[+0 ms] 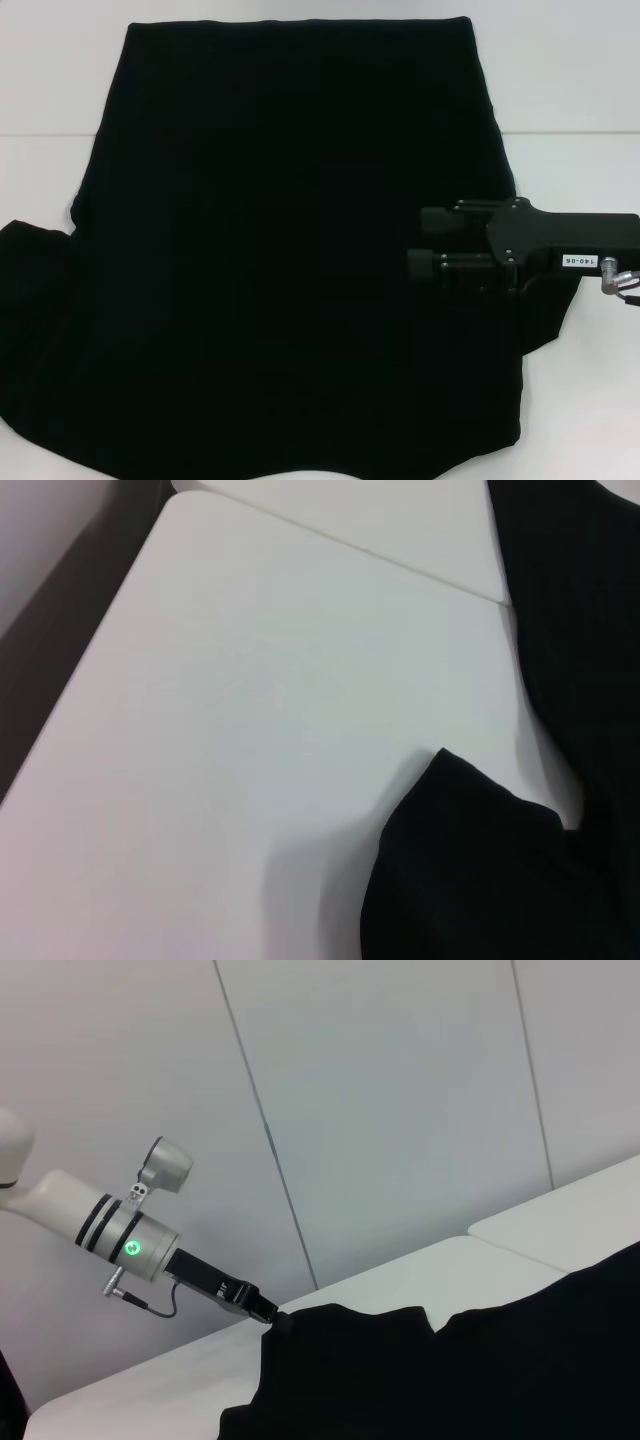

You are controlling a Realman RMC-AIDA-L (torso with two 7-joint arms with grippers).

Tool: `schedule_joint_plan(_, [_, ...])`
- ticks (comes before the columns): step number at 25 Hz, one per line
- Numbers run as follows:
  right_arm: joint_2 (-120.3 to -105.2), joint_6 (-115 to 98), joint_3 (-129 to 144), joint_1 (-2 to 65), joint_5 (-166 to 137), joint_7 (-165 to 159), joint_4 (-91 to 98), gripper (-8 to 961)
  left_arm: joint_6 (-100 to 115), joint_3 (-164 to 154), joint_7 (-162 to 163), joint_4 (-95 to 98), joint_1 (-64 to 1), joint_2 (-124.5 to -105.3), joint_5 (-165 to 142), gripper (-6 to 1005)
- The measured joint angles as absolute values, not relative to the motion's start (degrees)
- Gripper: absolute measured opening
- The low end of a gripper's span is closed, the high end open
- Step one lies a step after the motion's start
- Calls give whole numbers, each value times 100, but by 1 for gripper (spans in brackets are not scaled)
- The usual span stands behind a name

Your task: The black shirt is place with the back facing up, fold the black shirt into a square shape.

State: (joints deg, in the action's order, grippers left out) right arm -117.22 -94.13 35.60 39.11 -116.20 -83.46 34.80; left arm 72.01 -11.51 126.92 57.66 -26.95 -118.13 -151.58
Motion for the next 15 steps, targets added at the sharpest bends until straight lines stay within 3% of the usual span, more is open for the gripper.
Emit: schedule_joint_plan(15, [-11713, -9414, 3559, 3919, -11610, -8332, 3480, 760, 7555, -1932, 12617, 5482, -3202, -11826, -14582, -1])
